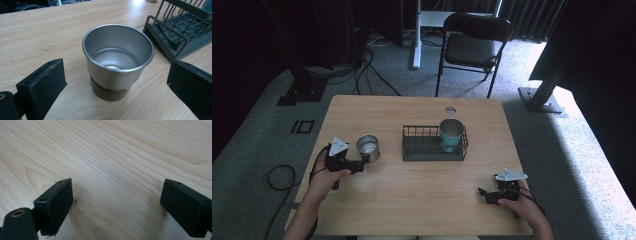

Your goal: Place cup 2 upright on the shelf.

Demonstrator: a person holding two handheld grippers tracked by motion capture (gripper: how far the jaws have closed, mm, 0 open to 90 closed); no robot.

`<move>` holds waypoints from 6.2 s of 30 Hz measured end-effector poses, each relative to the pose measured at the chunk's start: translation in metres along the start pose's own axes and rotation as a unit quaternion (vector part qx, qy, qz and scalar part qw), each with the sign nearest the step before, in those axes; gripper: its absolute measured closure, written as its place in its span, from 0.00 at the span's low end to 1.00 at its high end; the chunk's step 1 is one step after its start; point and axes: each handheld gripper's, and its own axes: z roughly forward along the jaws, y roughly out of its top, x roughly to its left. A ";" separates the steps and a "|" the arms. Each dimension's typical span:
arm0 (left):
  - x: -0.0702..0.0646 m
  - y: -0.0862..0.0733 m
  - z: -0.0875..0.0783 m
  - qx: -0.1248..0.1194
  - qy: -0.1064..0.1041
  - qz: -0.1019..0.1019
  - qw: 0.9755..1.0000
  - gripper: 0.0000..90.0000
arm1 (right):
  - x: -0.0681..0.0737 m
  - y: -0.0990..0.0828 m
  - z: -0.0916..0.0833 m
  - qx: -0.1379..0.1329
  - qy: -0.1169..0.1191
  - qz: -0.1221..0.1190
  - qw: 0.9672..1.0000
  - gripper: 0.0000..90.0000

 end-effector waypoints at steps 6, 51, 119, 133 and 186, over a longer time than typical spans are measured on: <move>-0.001 0.005 0.010 -0.001 -0.002 0.003 1.000 0.03 | 0.000 0.000 0.000 0.000 0.000 0.000 1.000 0.12; -0.006 0.012 0.043 -0.015 -0.002 0.018 1.000 0.15 | 0.000 0.000 0.000 0.000 0.000 0.000 1.000 0.12; -0.101 0.150 0.057 -0.083 -0.122 0.112 0.983 0.15 | 0.000 0.000 0.000 0.000 0.000 0.000 1.000 0.12; -0.111 0.141 0.087 -0.077 -0.138 0.103 0.982 0.15 | 0.000 0.000 0.000 0.000 0.000 0.000 1.000 0.12; -0.107 0.113 0.098 -0.038 -0.142 0.109 0.983 0.09 | 0.000 0.000 0.000 0.000 0.000 0.000 1.000 0.12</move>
